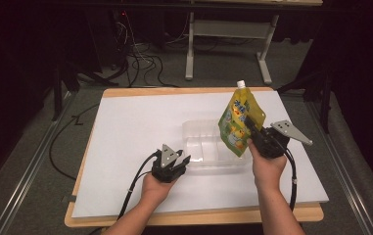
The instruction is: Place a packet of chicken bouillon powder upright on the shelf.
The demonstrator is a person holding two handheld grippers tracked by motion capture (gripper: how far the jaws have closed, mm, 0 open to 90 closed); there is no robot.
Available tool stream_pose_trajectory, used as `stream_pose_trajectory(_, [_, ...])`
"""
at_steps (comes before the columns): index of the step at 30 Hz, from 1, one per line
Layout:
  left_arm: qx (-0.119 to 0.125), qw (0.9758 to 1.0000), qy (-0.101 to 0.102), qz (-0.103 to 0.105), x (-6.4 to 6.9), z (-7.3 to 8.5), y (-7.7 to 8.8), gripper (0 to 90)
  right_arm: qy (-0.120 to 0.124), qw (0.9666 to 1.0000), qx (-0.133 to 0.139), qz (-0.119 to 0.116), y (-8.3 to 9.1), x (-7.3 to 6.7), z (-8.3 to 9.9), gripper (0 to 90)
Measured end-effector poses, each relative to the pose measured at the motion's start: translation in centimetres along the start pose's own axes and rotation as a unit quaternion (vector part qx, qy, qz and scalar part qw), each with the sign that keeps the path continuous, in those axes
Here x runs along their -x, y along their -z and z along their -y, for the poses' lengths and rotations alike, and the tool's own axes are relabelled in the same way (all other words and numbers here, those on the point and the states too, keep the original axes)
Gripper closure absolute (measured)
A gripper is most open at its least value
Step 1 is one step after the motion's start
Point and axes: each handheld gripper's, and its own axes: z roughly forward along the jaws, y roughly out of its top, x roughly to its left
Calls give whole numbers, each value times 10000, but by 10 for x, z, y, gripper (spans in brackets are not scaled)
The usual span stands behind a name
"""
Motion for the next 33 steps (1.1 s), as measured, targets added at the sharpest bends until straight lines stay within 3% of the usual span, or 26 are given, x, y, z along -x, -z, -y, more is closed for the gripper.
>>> stream_pose_trajectory(15, [-9, 10000, -23, 19, 2, 0, 0, 639, -30, 9999, -113, 117, -15, -6, 11, 900])
stream_pose_trajectory(33, [-27, 10000, -10, 0, 2, -1, 0, 646, -37, 9997, -136, 211, -21, -5, 17, 900])
